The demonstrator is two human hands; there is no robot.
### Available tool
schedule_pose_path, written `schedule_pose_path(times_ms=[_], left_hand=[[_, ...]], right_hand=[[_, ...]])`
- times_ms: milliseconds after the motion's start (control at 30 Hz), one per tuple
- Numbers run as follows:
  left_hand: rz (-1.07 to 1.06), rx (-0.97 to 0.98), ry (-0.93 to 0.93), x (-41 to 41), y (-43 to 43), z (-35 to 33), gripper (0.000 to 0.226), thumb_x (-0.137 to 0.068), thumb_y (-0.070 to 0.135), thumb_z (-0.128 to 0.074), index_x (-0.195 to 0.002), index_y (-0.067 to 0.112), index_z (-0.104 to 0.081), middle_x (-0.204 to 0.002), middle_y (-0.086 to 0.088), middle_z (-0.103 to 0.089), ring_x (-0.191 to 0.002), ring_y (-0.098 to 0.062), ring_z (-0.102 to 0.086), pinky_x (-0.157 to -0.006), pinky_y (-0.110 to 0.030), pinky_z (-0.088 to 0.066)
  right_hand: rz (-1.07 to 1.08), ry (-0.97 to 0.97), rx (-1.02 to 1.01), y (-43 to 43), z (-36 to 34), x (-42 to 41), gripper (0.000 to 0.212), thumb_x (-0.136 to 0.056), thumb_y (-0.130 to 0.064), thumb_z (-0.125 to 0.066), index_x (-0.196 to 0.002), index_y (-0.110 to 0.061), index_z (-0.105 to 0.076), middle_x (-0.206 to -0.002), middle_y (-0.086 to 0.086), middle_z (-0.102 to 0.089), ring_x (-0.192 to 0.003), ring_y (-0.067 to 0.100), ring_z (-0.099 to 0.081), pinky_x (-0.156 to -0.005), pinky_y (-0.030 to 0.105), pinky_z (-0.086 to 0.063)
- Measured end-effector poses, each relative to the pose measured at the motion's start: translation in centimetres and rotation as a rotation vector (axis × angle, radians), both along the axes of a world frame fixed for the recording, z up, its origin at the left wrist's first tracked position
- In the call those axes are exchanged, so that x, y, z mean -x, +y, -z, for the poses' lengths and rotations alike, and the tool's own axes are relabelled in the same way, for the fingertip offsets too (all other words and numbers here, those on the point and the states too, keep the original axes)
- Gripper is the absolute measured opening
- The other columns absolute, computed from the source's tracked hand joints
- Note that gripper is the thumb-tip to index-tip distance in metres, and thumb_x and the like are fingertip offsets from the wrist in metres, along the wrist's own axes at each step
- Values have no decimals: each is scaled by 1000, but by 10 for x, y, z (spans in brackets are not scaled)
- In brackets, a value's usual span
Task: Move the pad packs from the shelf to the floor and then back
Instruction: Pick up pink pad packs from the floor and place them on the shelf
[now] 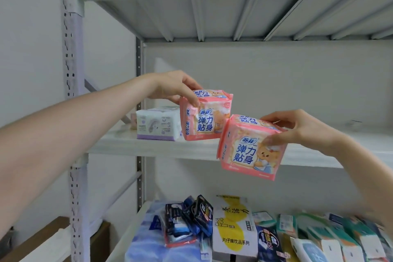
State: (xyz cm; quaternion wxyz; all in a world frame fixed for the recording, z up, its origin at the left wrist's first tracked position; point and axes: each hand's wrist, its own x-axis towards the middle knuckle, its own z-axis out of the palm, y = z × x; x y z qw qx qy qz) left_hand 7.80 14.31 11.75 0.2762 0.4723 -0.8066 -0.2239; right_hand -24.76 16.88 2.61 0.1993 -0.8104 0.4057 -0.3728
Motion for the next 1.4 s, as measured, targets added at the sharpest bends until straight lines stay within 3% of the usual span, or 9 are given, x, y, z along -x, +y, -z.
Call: schedule_pose_path(times_ms=[300, 633, 833, 967, 1167, 1300, 1400], left_hand=[[68, -51, 66, -12, -118, -19, 30, -79, -1, -73, -99, 21, -72, -102, 2, -75, -96, -12, -71, -72, -22, -57], [61, -136, -16, -19, -226, -17, 48, -79, 5, -74, -125, 14, -61, -114, 1, -72, -109, -12, -66, -88, -22, -51], [109, -205, -107, -26, -262, -8, 52, -69, 15, -77, -119, 19, -63, -111, 4, -73, -105, -10, -68, -80, -17, -52], [101, -223, -143, -32, -277, -1, 57, -66, 13, -80, -119, 23, -62, -117, 5, -70, -106, -12, -68, -82, -21, -54], [81, -248, -284, -35, -287, 2, 59, -71, 15, -84, -123, 29, -61, -119, 16, -67, -106, -1, -65, -79, -13, -52], [72, -272, -306, -39, -286, 1, 79, -60, 29, -86, -132, 25, -56, -129, 10, -62, -115, 0, -60, -90, -15, -48], [58, -284, -347, -40, -278, -4, 90, -62, 34, -88, -140, 24, -47, -136, 11, -54, -125, -2, -49, -107, -22, -36]], right_hand=[[-38, 12, 28, -90, -29, -14, 54, -54, -33, -84, -105, -22, -70, -96, -1, -76, -90, 16, -72, -80, 31, -56], [-43, 55, -8, -184, -38, -28, 59, -53, -34, -84, -109, -20, -69, -100, 0, -75, -94, 17, -71, -88, 37, -56], [-57, 84, -63, -213, -31, -39, 57, -56, -30, -84, -110, -18, -70, -103, 1, -74, -99, 19, -70, -91, 40, -54], [-60, 103, -86, -224, -28, -46, 56, -58, -26, -82, -111, -16, -69, -102, 2, -75, -96, 19, -71, -87, 37, -56], [-59, 88, -98, -232, -25, -57, 61, -56, -29, -83, -114, -20, -67, -105, -1, -74, -96, 15, -70, -84, 29, -55], [-25, 42, -111, -237, -19, -68, 80, -52, -32, -92, -124, -20, -60, -111, -3, -71, -97, 11, -70, -91, 32, -54], [-22, -5, -115, -239, -14, -78, 86, -51, -32, -92, -128, -20, -56, -116, -4, -68, -96, 9, -70, -91, 33, -55]])
